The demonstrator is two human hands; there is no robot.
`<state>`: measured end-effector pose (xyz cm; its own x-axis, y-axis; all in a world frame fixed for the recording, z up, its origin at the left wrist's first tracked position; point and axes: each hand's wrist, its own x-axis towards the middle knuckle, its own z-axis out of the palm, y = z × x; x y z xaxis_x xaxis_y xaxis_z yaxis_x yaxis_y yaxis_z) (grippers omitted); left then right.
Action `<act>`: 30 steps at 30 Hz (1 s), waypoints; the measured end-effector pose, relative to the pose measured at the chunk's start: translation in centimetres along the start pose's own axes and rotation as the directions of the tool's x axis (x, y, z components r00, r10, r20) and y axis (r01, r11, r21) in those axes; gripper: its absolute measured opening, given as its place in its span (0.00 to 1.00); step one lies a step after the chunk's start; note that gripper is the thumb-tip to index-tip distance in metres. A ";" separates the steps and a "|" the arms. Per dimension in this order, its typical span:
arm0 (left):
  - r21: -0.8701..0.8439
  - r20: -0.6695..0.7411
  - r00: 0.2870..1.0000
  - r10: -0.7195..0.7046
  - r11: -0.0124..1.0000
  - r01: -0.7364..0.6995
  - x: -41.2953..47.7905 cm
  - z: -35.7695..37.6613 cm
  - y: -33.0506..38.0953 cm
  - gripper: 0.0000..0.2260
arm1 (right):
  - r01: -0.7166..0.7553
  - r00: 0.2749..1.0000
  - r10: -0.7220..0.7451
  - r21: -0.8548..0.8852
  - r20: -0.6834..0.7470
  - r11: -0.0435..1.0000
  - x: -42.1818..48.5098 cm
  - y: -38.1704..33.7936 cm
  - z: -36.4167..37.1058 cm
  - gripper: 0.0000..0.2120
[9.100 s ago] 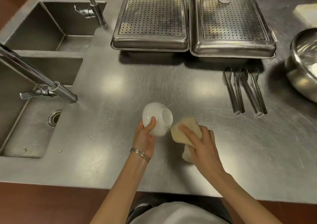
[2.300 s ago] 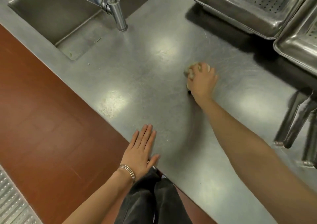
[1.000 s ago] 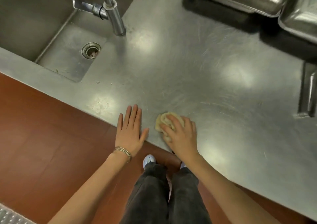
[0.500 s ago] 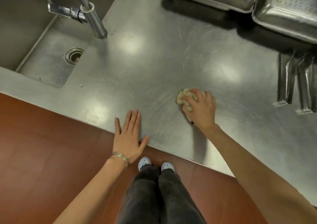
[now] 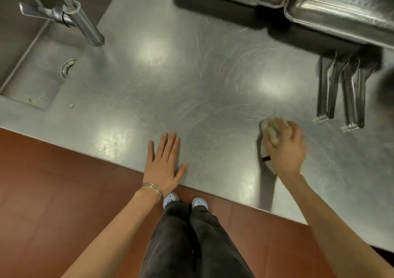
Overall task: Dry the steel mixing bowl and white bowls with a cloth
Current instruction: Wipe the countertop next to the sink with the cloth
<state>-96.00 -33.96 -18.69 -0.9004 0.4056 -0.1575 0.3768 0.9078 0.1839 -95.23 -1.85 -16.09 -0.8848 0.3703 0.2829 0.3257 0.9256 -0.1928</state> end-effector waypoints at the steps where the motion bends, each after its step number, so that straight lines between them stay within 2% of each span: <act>1: 0.019 0.010 1.000 0.003 1.000 -0.003 0.0 0.2 0.0 0.31 | -0.083 0.997 0.083 -0.055 -0.010 0.995 0.2 -1.2 0.6 0.21; 2: 0.034 0.018 1.000 0.002 0.999 -0.003 0.0 0.2 0.0 0.31 | -0.104 0.994 0.105 -0.077 0.006 0.992 -0.3 -2.8 0.9 0.21; 3: 0.047 0.019 1.000 -0.002 0.999 0.001 0.0 0.2 0.0 0.31 | -0.059 0.997 0.061 -0.070 0.038 0.996 -1.6 -4.4 1.1 0.21; 5: 0.056 0.023 1.000 0.002 0.998 -0.003 0.0 0.1 0.2 0.32 | 0.105 0.991 -0.106 0.016 0.088 0.994 -5.6 -7.2 0.9 0.18; 8: 0.048 0.016 1.000 -0.009 0.999 0.008 0.0 -0.1 0.3 0.32 | 0.358 0.914 -0.384 0.184 0.132 0.916 -9.2 -8.6 -0.2 0.17; 10: 0.021 -0.004 1.000 0.005 1.000 -0.005 0.2 -0.4 0.8 0.31 | 0.399 0.882 -0.449 0.282 0.140 0.872 -8.9 -5.8 -1.8 0.16; 12: 0.012 -0.006 0.995 0.103 0.995 -0.102 0.0 -0.5 2.3 0.30 | 0.268 0.943 -0.312 0.290 0.116 0.919 -8.8 -0.7 -4.0 0.17; 14: 0.006 0.021 0.979 0.203 0.979 -0.204 -0.5 -0.2 4.1 0.30 | -0.003 0.998 -0.011 0.203 0.069 0.979 -8.5 5.1 -5.3 0.20; 16: 0.003 0.057 0.970 0.237 0.971 -0.237 -0.9 0.4 5.5 0.29 | -0.269 0.963 0.267 0.089 0.034 0.959 -8.4 7.3 -5.0 0.21; 17: 0.004 0.060 0.972 0.227 0.974 -0.228 -1.1 0.5 5.8 0.29 | -0.318 0.948 0.318 0.031 0.020 0.948 -8.9 6.3 -4.2 0.22; 18: 0.002 0.050 0.976 0.210 0.978 -0.210 -1.2 0.3 5.8 0.29 | -0.292 0.956 0.292 -0.002 0.021 0.956 -9.4 4.0 -3.3 0.25; 20: -0.009 0.021 0.989 0.149 0.989 -0.149 -1.6 -0.3 5.0 0.29 | -0.103 0.993 0.100 0.045 0.061 0.994 -10.9 -2.9 -1.9 0.27; 22: -0.002 0.002 0.999 0.044 0.999 -0.044 -2.1 -1.0 3.2 0.30 | 0.133 0.985 -0.147 0.139 0.094 0.981 -12.9 -9.8 -1.0 0.20; 23: 0.008 0.004 1.000 -0.014 1.000 0.014 -2.5 -1.4 1.9 0.31 | 0.201 0.968 -0.225 0.191 0.113 0.961 -13.2 -12.1 -0.9 0.16; 26: 0.016 0.035 0.992 -0.124 0.992 0.123 -3.5 -2.2 -1.2 0.32 | 0.298 0.928 -0.347 0.290 0.135 0.909 -12.2 -11.6 -1.6 0.16; 28: 0.016 0.060 0.994 -0.089 0.996 0.088 -3.9 -2.2 -1.6 0.32 | 0.273 0.928 -0.329 0.280 0.177 0.920 -11.1 -6.2 -2.7 0.16; 30: 0.003 0.069 0.993 -0.091 0.996 0.091 -3.9 -1.8 -1.1 0.33 | 0.073 0.971 -0.110 0.175 0.213 0.982 -9.8 1.1 -3.7 0.14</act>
<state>-93.31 -36.74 -16.50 -0.9140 0.3272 -0.2400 0.2936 0.9415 0.1657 -84.92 -4.15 -15.62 -0.9659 0.2409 0.0954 0.1971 0.9221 -0.3329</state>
